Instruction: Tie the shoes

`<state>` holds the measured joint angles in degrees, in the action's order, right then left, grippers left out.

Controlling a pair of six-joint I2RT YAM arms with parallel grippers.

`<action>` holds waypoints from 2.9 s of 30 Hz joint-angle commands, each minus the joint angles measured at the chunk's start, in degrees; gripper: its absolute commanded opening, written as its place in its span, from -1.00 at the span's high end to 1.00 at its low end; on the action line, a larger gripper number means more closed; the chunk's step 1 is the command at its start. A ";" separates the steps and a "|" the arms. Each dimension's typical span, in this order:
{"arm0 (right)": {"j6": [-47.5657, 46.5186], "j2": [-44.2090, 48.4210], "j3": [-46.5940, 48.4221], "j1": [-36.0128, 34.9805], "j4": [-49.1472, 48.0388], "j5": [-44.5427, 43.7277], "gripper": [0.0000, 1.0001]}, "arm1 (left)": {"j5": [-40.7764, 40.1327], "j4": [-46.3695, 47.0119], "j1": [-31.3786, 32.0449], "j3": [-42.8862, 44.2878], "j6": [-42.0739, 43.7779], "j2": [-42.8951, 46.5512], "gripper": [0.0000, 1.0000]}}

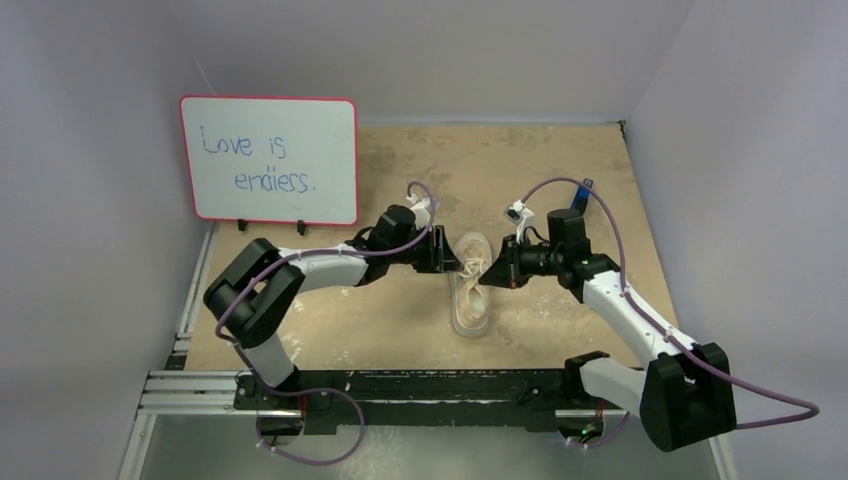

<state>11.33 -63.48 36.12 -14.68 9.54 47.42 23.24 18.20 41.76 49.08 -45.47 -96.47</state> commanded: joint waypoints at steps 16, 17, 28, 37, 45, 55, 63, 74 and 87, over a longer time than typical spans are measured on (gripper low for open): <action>0.60 0.12 4.03 -0.19 1.45 -0.25 1.00 | 6.03 2.62 1.21 3.89 -2.16 -4.00 0.58; 1.13 -0.01 4.34 -0.22 1.93 -0.61 1.00 | 5.87 1.20 1.22 4.16 -1.17 -3.77 0.70; 7.46 -11.21 22.25 0.12 46.59 -8.27 1.00 | -8.40 -33.10 3.23 14.89 24.01 4.22 1.00; 8.81 -12.85 24.70 1.13 55.59 -22.59 1.00 | -16.15 -49.88 7.25 22.07 34.17 4.62 1.00; 10.88 -17.20 25.51 3.51 49.20 -33.18 1.00 | -19.61 -62.90 7.22 28.19 40.89 6.25 1.00; 10.50 -19.21 22.71 6.62 42.96 -36.51 1.00 | -21.11 -70.92 7.62 32.69 44.66 7.63 1.00; 13.21 -19.08 21.70 8.18 41.64 -38.32 1.00 | -24.83 -69.12 7.60 27.69 38.89 5.46 1.00; 19.02 -13.88 16.88 22.81 37.42 -44.35 1.00 | -34.35 -58.72 7.51 12.93 26.33 6.12 1.00; 14.49 -10.66 14.90 26.08 31.70 -39.83 1.00 | -34.04 -49.74 7.50 6.61 27.26 11.99 1.00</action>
<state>29.52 -77.78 50.28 10.17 45.95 10.15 -8.16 -31.51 49.69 56.73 -19.46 -89.78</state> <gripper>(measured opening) 0.008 0.010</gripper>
